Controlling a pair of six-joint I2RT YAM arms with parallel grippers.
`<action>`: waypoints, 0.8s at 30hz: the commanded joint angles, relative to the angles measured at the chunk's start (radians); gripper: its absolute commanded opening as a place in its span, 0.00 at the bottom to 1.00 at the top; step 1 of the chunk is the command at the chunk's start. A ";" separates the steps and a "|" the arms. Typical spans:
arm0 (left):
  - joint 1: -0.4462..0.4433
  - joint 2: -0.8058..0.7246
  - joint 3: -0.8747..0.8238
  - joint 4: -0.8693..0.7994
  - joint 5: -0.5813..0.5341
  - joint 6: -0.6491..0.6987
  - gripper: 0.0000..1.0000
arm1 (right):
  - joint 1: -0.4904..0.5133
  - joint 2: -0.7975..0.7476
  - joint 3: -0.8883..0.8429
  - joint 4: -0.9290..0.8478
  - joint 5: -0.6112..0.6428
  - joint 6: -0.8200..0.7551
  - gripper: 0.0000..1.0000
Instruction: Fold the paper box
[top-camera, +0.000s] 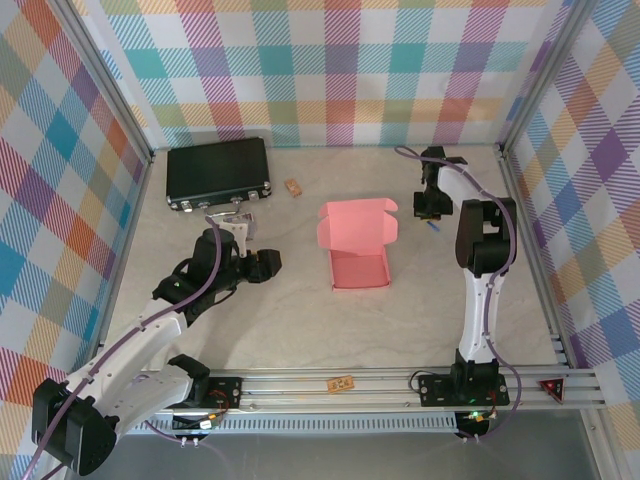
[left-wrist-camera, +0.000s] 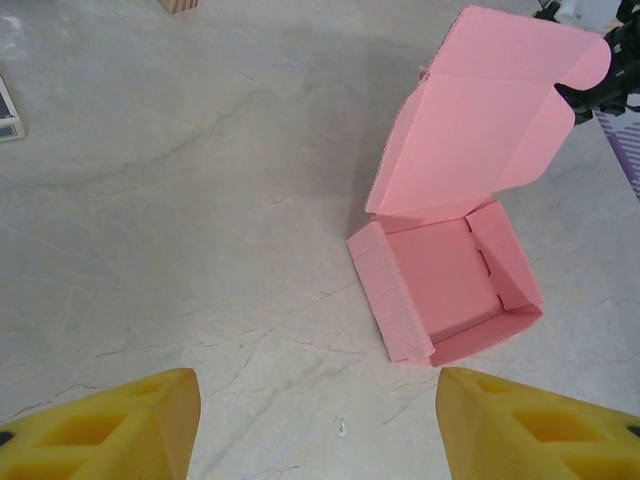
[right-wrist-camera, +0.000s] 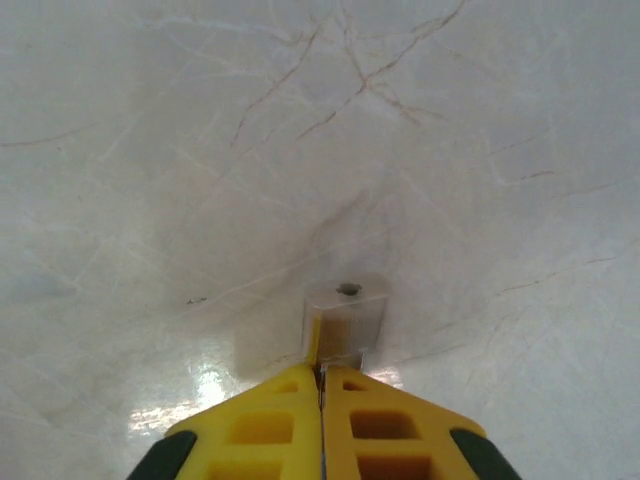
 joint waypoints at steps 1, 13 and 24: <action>0.002 0.007 -0.010 0.034 0.019 -0.001 0.63 | 0.006 -0.022 0.002 -0.027 0.014 0.012 0.03; 0.002 0.010 -0.007 0.047 0.039 -0.012 0.63 | 0.004 -0.233 -0.135 0.002 0.025 0.009 0.00; 0.002 -0.016 -0.022 0.051 0.040 -0.024 0.62 | 0.011 -0.558 -0.355 0.047 -0.205 -0.006 0.00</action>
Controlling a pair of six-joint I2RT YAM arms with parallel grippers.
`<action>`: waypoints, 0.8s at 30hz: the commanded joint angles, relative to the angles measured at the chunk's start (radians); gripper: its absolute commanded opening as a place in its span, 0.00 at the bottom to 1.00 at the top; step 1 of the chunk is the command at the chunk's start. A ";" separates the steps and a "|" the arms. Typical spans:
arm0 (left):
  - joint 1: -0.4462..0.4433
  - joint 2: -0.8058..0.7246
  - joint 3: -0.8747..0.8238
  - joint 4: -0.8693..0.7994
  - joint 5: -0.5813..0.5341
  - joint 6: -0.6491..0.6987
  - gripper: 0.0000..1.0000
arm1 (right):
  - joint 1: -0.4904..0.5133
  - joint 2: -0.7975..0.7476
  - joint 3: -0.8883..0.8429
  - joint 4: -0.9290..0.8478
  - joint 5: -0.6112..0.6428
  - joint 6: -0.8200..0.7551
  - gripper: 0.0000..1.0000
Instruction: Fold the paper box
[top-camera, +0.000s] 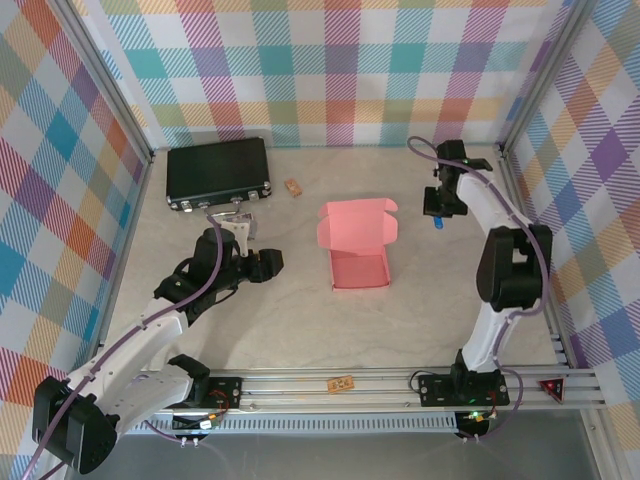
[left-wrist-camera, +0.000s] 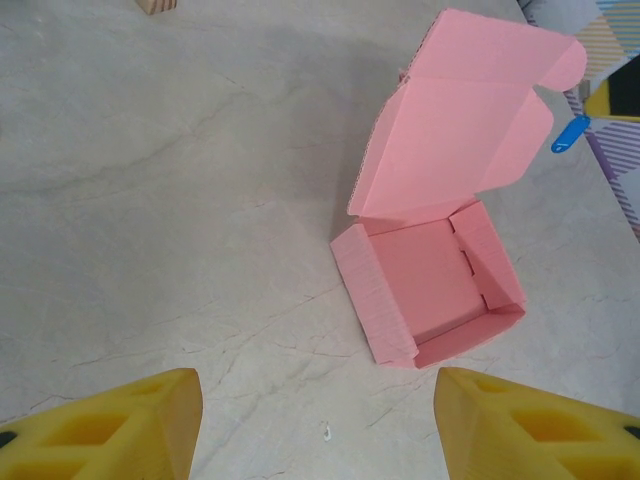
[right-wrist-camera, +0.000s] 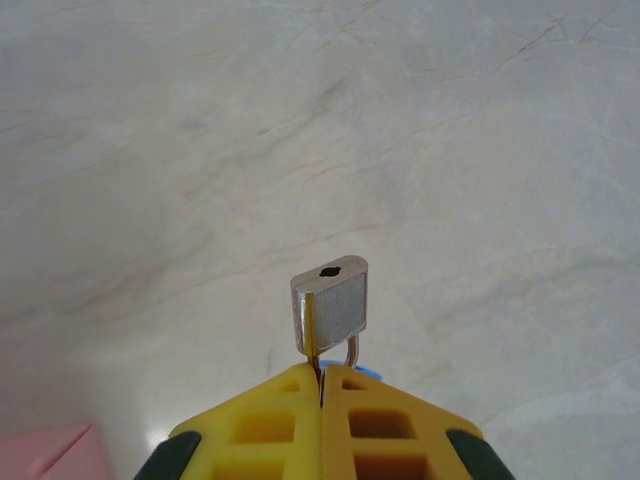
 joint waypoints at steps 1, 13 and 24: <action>0.002 -0.022 -0.018 0.022 0.012 -0.021 0.62 | 0.014 -0.123 -0.064 0.024 -0.153 -0.009 0.00; 0.001 -0.013 -0.022 0.036 0.011 -0.022 0.62 | 0.187 -0.366 -0.232 0.099 -0.405 0.056 0.00; 0.001 0.014 -0.021 0.051 0.024 -0.033 0.62 | 0.388 -0.285 -0.303 0.178 -0.384 0.130 0.00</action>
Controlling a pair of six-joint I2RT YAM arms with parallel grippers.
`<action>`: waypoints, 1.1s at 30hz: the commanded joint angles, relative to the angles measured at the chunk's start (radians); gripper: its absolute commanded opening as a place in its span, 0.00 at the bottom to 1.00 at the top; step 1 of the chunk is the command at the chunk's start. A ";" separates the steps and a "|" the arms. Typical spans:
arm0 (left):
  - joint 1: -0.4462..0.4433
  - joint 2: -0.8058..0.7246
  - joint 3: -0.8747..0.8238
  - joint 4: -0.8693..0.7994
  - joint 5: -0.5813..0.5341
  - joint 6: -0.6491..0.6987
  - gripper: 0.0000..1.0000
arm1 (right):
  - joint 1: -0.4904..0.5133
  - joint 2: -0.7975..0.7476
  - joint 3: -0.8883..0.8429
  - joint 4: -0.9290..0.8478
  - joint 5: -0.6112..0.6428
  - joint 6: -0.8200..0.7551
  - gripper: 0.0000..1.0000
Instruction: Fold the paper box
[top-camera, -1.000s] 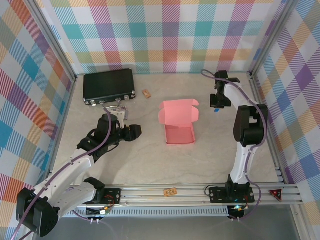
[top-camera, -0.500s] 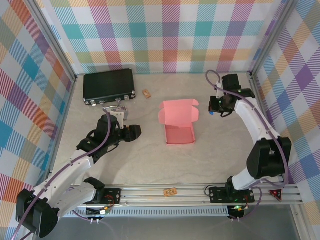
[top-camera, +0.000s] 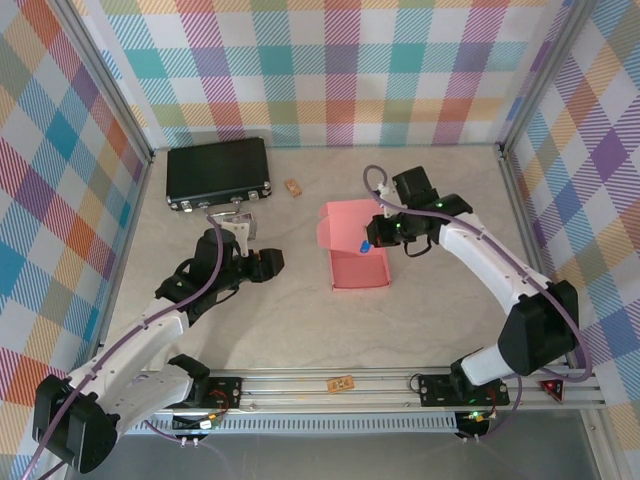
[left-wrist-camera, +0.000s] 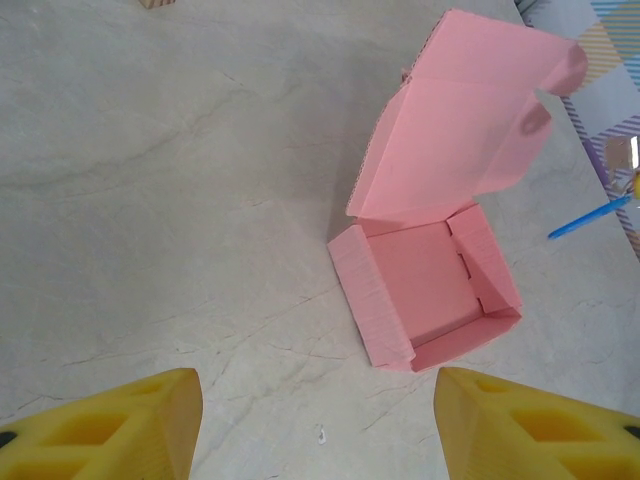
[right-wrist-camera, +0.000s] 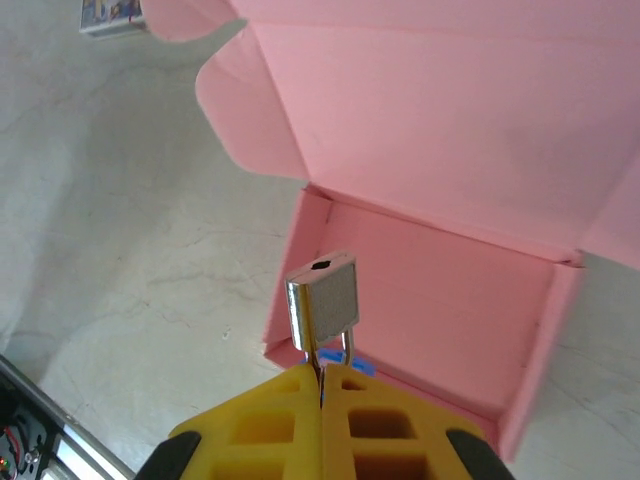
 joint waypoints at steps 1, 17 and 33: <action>0.000 0.003 -0.011 0.029 0.017 -0.011 0.62 | 0.035 0.045 -0.047 0.047 -0.003 0.047 0.00; 0.001 -0.001 -0.007 0.019 0.026 -0.015 0.62 | 0.086 0.208 -0.137 0.106 0.045 0.087 0.07; 0.001 0.018 -0.010 0.036 0.040 -0.016 0.62 | 0.091 0.146 -0.135 0.054 0.231 0.107 0.36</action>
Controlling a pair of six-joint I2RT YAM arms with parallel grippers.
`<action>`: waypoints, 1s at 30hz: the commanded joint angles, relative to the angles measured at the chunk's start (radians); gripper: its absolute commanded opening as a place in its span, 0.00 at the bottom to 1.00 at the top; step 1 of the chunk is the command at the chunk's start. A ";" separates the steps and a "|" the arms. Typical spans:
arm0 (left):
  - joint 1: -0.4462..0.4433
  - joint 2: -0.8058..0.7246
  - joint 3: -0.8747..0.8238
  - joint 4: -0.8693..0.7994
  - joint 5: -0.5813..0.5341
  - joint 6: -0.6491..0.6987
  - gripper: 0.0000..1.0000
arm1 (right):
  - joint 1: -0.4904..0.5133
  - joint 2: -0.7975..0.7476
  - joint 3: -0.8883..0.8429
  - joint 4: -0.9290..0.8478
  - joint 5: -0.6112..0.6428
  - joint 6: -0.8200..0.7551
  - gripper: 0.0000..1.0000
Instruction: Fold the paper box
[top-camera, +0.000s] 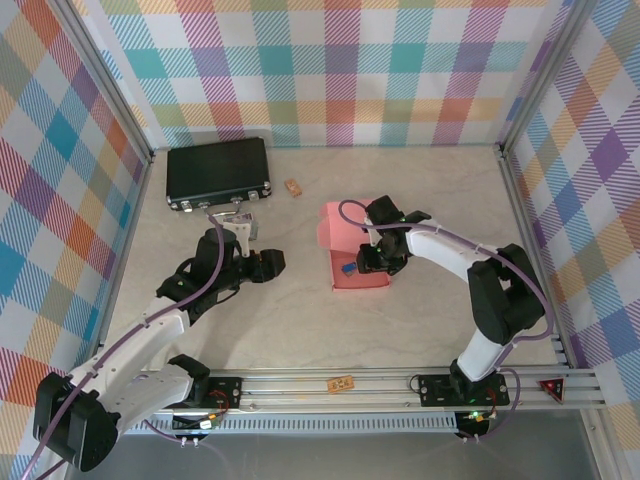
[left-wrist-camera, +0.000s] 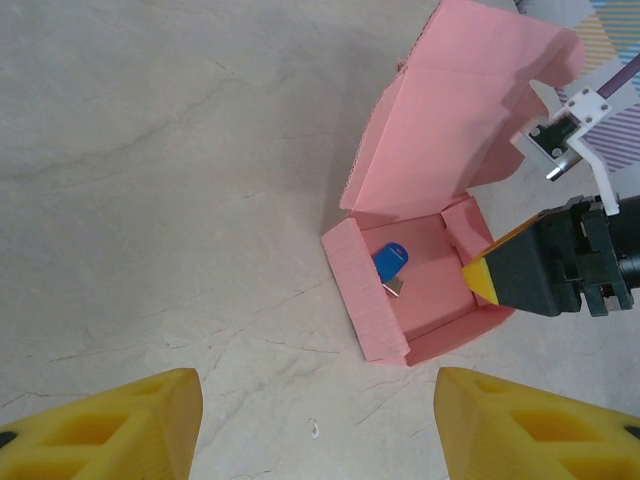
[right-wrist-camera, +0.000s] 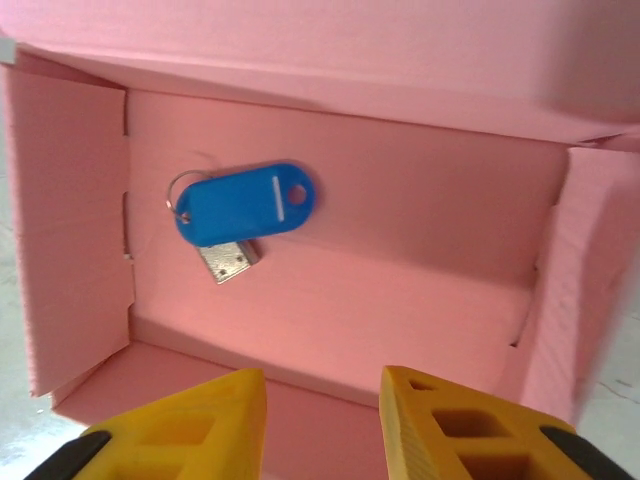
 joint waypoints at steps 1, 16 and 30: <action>0.000 0.010 -0.010 0.040 0.023 -0.013 0.62 | 0.008 -0.071 -0.006 -0.015 0.065 0.021 0.37; -0.073 0.246 0.123 0.150 -0.009 0.059 0.55 | -0.140 -0.257 -0.058 0.030 0.079 0.012 0.39; -0.098 0.547 0.300 0.299 0.035 0.275 0.50 | -0.349 -0.195 -0.035 0.161 -0.181 -0.279 0.51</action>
